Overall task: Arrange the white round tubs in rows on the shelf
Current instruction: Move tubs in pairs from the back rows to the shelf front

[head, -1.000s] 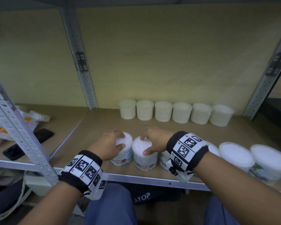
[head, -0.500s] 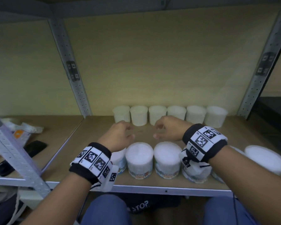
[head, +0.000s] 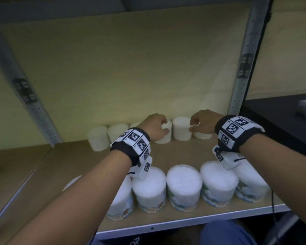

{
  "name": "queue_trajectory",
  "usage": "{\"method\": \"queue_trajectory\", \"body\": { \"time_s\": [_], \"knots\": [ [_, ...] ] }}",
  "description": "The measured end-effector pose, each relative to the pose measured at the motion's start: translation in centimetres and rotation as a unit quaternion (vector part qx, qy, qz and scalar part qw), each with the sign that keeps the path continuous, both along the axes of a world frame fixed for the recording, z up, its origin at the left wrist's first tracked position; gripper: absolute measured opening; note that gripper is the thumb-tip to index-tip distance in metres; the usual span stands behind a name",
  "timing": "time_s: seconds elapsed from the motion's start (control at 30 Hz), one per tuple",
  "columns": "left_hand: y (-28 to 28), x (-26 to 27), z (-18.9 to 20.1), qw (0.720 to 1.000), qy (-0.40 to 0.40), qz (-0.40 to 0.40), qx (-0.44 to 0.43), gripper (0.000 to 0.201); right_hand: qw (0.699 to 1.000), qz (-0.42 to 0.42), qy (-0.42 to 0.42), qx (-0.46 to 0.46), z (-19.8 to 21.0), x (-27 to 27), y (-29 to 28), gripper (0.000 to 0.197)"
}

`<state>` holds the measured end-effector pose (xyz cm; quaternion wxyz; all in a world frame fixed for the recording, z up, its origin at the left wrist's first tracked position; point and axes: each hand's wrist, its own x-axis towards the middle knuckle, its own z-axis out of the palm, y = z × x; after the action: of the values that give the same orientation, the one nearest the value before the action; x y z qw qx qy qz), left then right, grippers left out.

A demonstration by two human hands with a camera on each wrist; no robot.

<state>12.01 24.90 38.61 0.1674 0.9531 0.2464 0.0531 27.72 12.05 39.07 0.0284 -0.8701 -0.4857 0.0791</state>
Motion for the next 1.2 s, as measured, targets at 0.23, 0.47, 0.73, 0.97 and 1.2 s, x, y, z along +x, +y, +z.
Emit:
{"method": "queue_trajectory", "body": {
  "time_s": [0.23,0.47,0.73,0.97,1.2],
  "knots": [
    [0.5,8.5,-1.3,0.999,0.021,-0.026,0.016,0.047,0.998,-0.069,-0.007,-0.006,-1.4,6.8,0.1,0.042],
    [1.4,14.1,-3.9,0.999,0.043,-0.015,0.029,0.05,0.996,-0.087,-0.017,-0.006,-3.0,11.5,1.4,0.045],
    [2.6,17.1,-6.0,0.998,0.041,0.006,0.048,0.046,0.997,-0.069,-0.014,-0.019,-5.0,13.7,3.1,0.05],
    [3.1,17.1,-6.8,0.998,0.033,0.004,0.047,0.05,0.998,-0.049,-0.026,-0.04,-5.1,13.6,3.4,0.051],
    [3.5,16.8,-7.3,0.998,0.034,-0.001,0.044,0.05,0.997,-0.032,-0.035,-0.067,-4.8,13.2,3.5,0.047]
  ]
}}
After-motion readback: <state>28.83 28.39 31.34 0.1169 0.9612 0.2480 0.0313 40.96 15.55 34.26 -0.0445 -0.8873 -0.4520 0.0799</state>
